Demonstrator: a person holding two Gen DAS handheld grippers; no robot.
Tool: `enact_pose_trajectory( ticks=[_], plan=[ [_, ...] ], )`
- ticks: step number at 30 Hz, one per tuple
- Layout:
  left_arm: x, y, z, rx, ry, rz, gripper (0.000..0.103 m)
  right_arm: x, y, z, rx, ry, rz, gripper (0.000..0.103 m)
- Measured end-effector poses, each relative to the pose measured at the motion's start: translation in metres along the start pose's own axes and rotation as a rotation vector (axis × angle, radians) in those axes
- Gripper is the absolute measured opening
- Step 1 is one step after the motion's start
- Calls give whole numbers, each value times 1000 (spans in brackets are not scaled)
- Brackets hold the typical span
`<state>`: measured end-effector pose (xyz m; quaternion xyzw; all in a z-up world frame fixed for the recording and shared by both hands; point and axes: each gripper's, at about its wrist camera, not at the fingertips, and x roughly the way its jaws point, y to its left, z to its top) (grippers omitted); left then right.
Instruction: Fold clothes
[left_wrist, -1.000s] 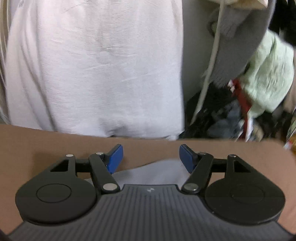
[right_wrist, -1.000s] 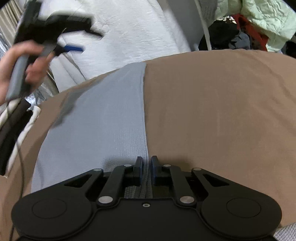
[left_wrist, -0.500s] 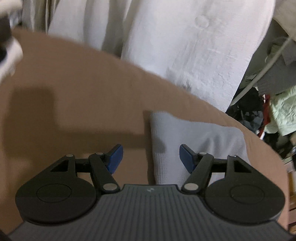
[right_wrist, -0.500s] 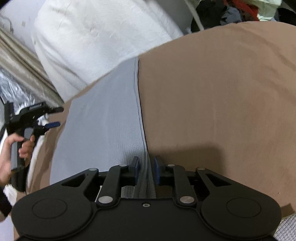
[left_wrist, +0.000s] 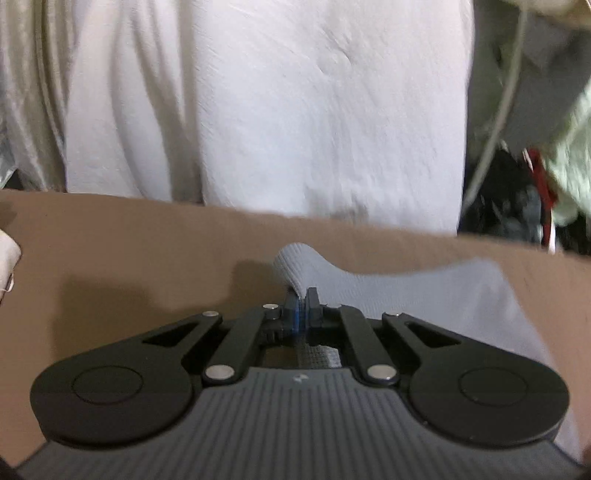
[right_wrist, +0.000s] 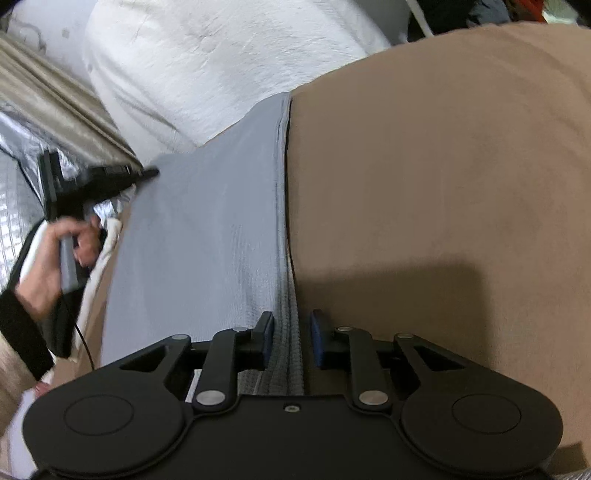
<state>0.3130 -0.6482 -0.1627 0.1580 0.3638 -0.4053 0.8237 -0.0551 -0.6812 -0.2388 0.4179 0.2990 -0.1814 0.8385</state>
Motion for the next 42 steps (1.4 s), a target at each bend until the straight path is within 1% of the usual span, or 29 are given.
enact_pose_trajectory(
  ticks=[2,4,6,9,11,12,13,14,15,16,17,18,19,20,21,22,23,24,25,26,29,31,32,34,35,36,39,41,42],
  plan=[
    [1,-4,4,20,-9,47,6,2,6,-2,-46,-1,-22,25],
    [3,-8,7,40,-18,95,13,5,15,-4,-113,-2,-51,25],
    [1,-2,-2,-37,12,160,16,7,22,-5,-142,-8,-72,25],
    [-28,9,-21,-109,11,92,24,4,17,-4,-99,-25,-47,27],
    [-53,15,-37,-139,2,50,43,1,13,-3,-47,-31,-12,31],
    [-69,20,-50,-155,-3,25,48,0,13,-2,-33,-34,4,34],
    [-87,27,-64,-179,-7,-11,49,2,19,-4,-75,-34,3,37],
    [-105,35,-79,-204,-11,-49,49,5,25,-7,-116,-33,2,31],
    [-121,37,-95,-214,-13,-64,49,7,31,-9,-158,-33,1,17],
    [-135,39,-113,-221,-14,-75,49,9,39,-12,-209,-40,-13,7],
    [-150,40,-130,-228,-15,-86,49,10,53,-20,-309,-91,-97,7],
    [-164,37,-147,-206,2,-63,49,11,68,-27,-409,-143,-181,7],
    [-172,31,-161,-153,40,-8,49,10,81,-34,-491,-188,-257,7],
    [-180,24,-175,-94,80,51,49,2,85,-34,-469,-196,-281,9],
    [-190,15,-190,-20,94,109,49,-6,88,-34,-447,-205,-305,11],
    [-204,10,-205,15,79,99,49,-14,92,-34,-426,-213,-329,18],
    [-218,6,-219,43,59,77,51,-22,96,-34,-404,-222,-353,30],
    [-229,6,-232,31,61,24,54,-30,100,-34,-378,-231,-376,37],
    [-239,6,-244,12,66,-36,59,-40,99,-34,-322,-236,-387,51],
    [-246,10,-255,-22,76,-87,63,-59,91,-39,-243,-212,-372,55],
    [-258,15,-289,-111,128,-206,65,-116,68,-53,-10,-144,-325,55],
    [-258,12,-311,-133,183,-277,65,-158,56,-70,71,-163,-301,56],
    [-261,11,-321,-140,191,-300,68,-179,50,-78,111,-172,-288,58],
    [-267,8,-341,-147,188,-332,73,-214,30,-98,215,-213,-263,68],
    [-270,5,-349,-146,179,-341,74,-228,17,-109,274,-237,-249,68],
    [-275,3,-357,-144,178,-352,74,-228,5,-116,321,-224,-231,68],
    [-284,3,-381,-240,212,-470,79,-228,-31,-136,458,-183,-180,68],
    [-287,5,-398,-317,235,-553,87,-209,-42,-137,499,-128,-187,68],
    [-288,4,-404,-329,229,-561,87,-200,-47,-138,518,-101,-194,68]
  ],
)
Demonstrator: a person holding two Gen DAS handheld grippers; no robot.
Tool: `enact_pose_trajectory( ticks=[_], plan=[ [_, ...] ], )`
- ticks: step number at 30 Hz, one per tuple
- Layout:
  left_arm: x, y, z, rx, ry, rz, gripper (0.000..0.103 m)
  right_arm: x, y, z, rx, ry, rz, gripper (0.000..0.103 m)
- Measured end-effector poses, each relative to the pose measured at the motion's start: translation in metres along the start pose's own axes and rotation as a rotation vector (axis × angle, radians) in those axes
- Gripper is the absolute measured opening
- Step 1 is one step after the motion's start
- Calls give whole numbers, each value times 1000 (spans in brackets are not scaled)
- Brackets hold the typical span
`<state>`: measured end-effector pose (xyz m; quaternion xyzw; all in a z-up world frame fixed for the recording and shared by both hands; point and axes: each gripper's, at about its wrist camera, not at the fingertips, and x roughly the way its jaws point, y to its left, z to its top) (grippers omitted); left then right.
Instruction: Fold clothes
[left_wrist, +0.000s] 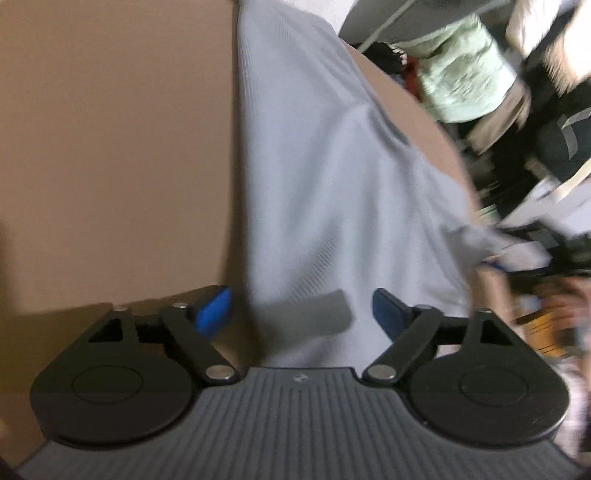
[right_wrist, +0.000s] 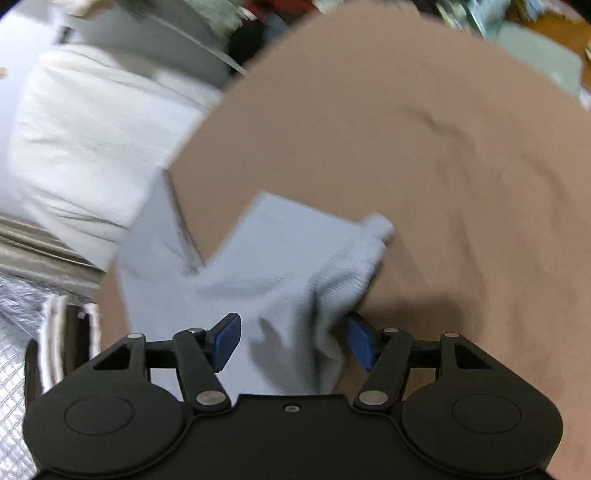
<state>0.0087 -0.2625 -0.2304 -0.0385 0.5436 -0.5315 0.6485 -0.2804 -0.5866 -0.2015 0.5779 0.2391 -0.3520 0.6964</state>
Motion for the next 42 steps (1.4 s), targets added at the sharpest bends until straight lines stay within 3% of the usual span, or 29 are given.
enact_pose_trajectory(
  ticks=[2,3,4,5,6,7,9,13,18,21,25,28,33,36,37,40,42],
  plan=[
    [4,-8,-4,42,-7,21,86,21,-2,3,15,29,-66,68],
    [6,-13,-6,65,-10,33,80,28,-2,7,9,16,-61,70],
    [7,-18,-8,88,-13,45,32,31,0,11,-11,-20,-37,68],
    [7,-16,-9,76,-6,47,8,29,6,12,-66,-75,-17,44],
    [5,-14,-9,58,2,48,8,27,12,14,-124,-126,1,19],
    [4,-12,-10,39,10,48,8,23,17,13,-184,-158,8,11],
    [1,-7,-11,2,27,49,8,7,9,11,-149,-210,69,6],
    [-5,2,-13,-71,60,51,8,-21,-6,8,-85,-306,179,5],
    [-7,6,-18,-105,64,57,12,11,1,7,-209,-213,-73,6],
    [-13,-1,-21,-50,73,69,21,7,8,6,-271,-236,-116,6],
    [-19,-17,-38,96,90,85,44,1,19,3,-353,-266,-174,6],
    [-21,-29,-46,158,76,114,43,-3,26,2,-413,-289,-215,6],
    [-33,-49,-38,223,141,210,43,-17,40,-1,-452,-343,-221,5],
    [-59,-55,-37,296,38,147,48,-27,68,-19,-579,-415,-281,5],
    [-65,-52,-37,286,7,132,54,-27,83,-29,-654,-450,-306,6],
    [-76,-41,-35,240,-64,109,55,-21,123,-63,-892,-533,-375,6],
    [-77,-35,-29,211,-89,116,55,-13,131,-79,-946,-453,-335,6]
  ],
)
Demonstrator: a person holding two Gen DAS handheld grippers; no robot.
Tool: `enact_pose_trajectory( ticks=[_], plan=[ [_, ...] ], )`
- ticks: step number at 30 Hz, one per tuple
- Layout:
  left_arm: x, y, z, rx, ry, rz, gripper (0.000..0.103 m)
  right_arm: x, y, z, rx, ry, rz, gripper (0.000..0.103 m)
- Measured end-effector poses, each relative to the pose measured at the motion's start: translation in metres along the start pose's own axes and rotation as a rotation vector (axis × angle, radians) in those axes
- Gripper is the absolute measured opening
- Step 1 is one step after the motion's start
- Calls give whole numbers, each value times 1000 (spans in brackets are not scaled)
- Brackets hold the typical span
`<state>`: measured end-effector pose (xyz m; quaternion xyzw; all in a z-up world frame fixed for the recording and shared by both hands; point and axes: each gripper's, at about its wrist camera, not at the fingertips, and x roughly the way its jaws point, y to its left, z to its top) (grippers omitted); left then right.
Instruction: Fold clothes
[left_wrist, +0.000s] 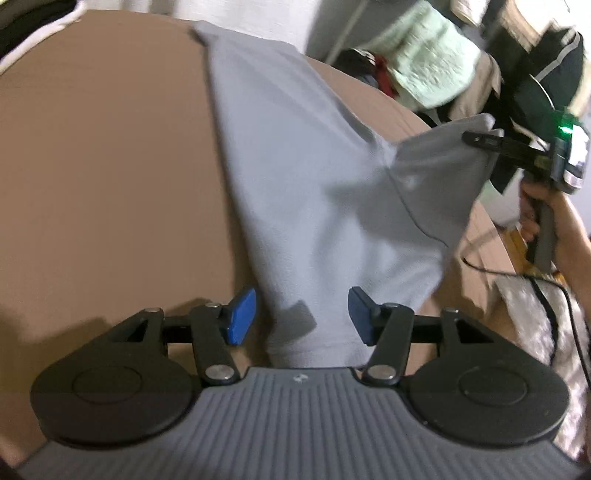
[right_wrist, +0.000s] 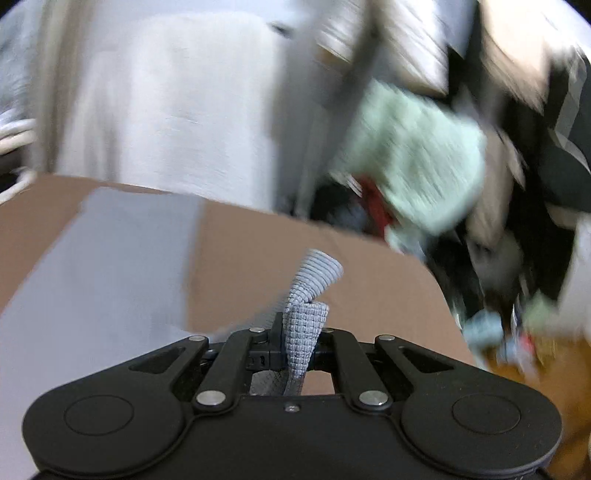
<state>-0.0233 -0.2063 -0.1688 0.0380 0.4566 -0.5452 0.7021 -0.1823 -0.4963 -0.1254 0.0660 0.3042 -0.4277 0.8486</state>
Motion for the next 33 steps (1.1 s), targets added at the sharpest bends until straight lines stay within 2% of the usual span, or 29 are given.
enact_pose_trajectory(
  ticks=[4,9,11,13,15,16,18,19,23,27,28,30,31,32,33],
  plan=[
    [-3,11,8,-38,-46,9,55,-3,37,-6,-94,80,155,6],
    [9,18,3,-78,-59,-7,55,-6,84,-14,-212,179,350,7],
    [17,22,0,-94,-53,-14,55,-7,103,-17,-259,219,427,20],
    [29,24,-3,-91,-48,-2,55,-9,118,-18,-285,258,508,29],
    [32,25,-6,-80,-48,14,55,-11,85,-9,-51,268,619,39],
    [32,26,-6,-77,-48,19,55,-11,66,-4,72,262,673,50],
    [26,28,-6,-79,-67,16,55,-8,32,0,282,251,739,53],
    [22,28,-5,-79,-78,17,55,-6,18,1,364,248,749,53],
    [12,22,3,-72,-121,13,55,6,-10,-7,468,282,613,53],
    [22,3,31,-44,-136,-14,60,17,-8,-16,366,399,417,53],
    [33,-4,40,-7,-143,-2,61,19,-8,-18,355,416,402,53],
    [56,-19,58,75,-159,28,71,24,-7,-22,331,449,372,53],
    [67,-27,67,115,-168,43,82,26,-7,-24,318,465,358,54],
    [79,-34,76,156,-176,58,90,30,-6,-25,301,478,351,55],
    [91,-42,85,197,-184,73,90,34,-5,-26,284,491,346,55]
  ],
)
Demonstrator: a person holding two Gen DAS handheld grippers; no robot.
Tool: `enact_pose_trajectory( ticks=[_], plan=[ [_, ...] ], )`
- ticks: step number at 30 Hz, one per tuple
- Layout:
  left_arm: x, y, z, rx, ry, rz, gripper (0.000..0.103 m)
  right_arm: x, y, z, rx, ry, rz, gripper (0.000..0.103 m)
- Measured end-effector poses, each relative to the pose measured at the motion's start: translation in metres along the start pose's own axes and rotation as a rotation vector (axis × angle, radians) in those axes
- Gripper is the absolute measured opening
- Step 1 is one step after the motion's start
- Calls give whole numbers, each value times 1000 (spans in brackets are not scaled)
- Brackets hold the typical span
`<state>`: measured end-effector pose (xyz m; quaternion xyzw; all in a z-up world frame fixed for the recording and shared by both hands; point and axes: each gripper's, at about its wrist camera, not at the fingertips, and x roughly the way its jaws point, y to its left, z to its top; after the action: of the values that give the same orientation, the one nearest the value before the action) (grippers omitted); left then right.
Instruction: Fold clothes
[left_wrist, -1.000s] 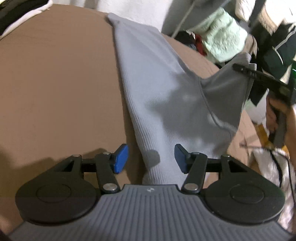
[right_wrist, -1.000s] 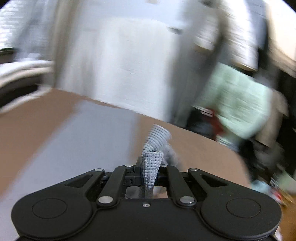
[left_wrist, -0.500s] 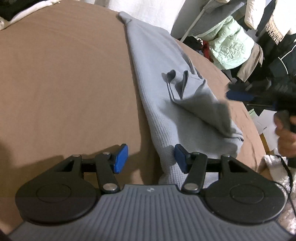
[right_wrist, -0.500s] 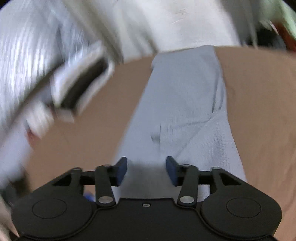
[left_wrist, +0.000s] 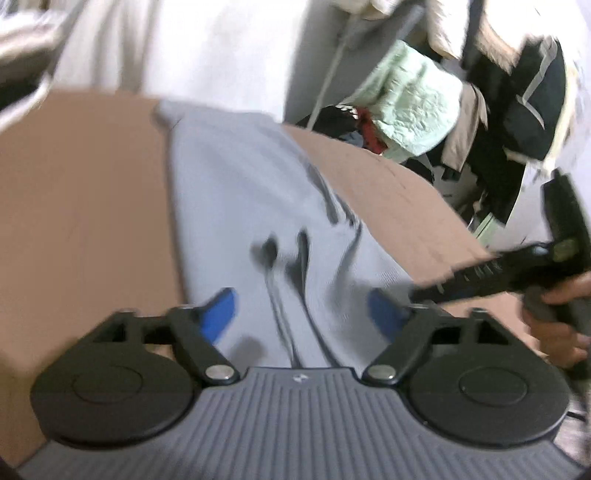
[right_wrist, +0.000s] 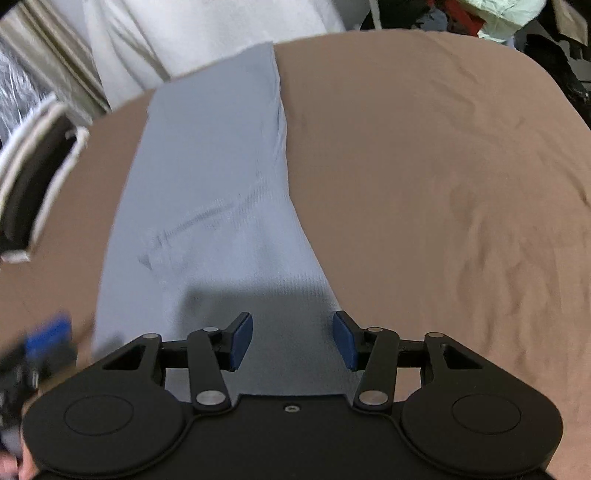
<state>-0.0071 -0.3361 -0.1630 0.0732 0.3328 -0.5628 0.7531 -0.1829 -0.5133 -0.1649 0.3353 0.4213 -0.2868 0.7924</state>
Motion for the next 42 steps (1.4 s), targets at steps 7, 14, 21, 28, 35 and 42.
enact_pose_trajectory(
  ticks=[7,14,21,28,35,42],
  plan=[
    [63,-1,22,-36,100,127,0,16,1,-5,-54,47,-27,58],
    [43,7,10,-32,126,215,3,6,-13,-9,-14,50,-9,58],
    [22,15,-1,-28,153,304,52,10,-18,-6,24,60,7,62],
    [-21,50,-46,-288,146,124,57,-2,-24,-2,17,31,10,63],
    [-46,83,-88,-582,234,-224,59,3,-53,1,93,88,104,66],
    [-31,55,-99,-544,277,-372,69,19,-50,4,77,158,162,69]
  ],
)
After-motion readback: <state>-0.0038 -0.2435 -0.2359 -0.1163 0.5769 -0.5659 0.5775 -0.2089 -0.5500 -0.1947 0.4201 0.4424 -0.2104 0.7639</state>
